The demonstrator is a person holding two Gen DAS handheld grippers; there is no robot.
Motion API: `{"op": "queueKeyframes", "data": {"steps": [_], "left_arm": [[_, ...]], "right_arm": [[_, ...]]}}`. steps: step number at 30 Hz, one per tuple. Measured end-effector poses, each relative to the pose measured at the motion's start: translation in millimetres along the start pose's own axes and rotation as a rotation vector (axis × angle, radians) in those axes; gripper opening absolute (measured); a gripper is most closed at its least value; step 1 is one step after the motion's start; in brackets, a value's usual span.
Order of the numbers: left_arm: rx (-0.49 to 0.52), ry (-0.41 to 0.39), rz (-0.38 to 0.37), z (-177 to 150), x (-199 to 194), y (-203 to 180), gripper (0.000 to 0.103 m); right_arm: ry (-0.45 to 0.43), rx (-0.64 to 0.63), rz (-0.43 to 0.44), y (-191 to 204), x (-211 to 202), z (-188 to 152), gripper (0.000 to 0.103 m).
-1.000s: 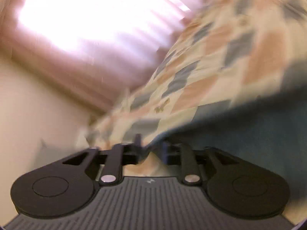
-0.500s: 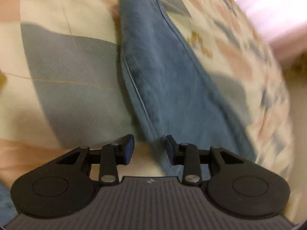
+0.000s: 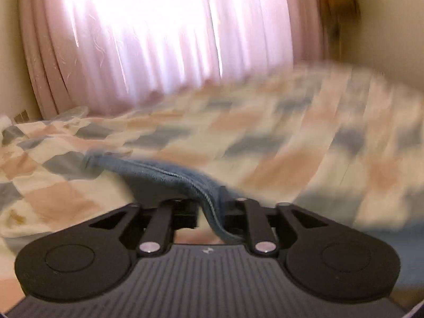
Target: Fold clothes
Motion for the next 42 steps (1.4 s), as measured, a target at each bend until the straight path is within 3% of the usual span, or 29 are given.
{"op": "queueKeyframes", "data": {"steps": [3,5,8,14,17,19,22,27,29,32,34,41,42], "left_arm": [[-0.004,0.278,0.069,-67,29,19,0.031],[-0.110,0.404,0.123,-112,24,38,0.031],[-0.310,0.434,0.173,-147,-23,69,0.031],[-0.487,0.555,0.274,-202,-143,111,0.030],[-0.575,0.592,0.287,-227,-204,114,0.037],[-0.658,0.598,0.274,-246,-234,105,0.047],[-0.845,0.564,0.234,-268,-249,96,0.049],[-1.064,0.493,0.246,-287,-223,101,0.053],[-1.066,0.476,0.250,-279,-220,98,0.053],[-1.020,0.447,0.229,-266,-223,94,0.033],[-0.970,0.428,0.207,-257,-223,90,0.013],[-0.781,0.459,0.239,-251,-210,75,0.007],[-0.765,0.468,0.245,-251,-209,74,0.007]], "right_arm": [[-0.009,0.011,0.003,-6,-7,-4,0.074],[-0.018,0.010,0.002,-12,-13,-7,0.074],[-0.021,0.045,-0.014,-34,-22,-12,0.074],[-0.028,0.200,0.004,-80,-34,-26,0.074],[-0.037,0.273,0.019,-97,-36,-34,0.074],[-0.043,0.321,0.029,-108,-37,-40,0.074],[-0.051,0.394,0.044,-124,-40,-48,0.074],[-0.066,0.515,0.069,-153,-43,-62,0.074],[-0.086,0.580,0.085,-167,-44,-66,0.074],[-0.124,0.684,0.112,-189,-44,-72,0.074],[-0.147,0.740,0.132,-200,-42,-75,0.074],[-0.194,0.864,0.205,-226,-15,-71,0.067],[-0.190,0.874,0.207,-227,-8,-69,0.060]]}}
Point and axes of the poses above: each gripper's, at about its wrist camera, not at the fingertips, and x roughly the way its jaws point, y to its left, z to its top, the point moved 4 cm from there along x, roughly the way its jaws point, and after that the axes turned 2 degrees about -x, right-handed, at the moved point
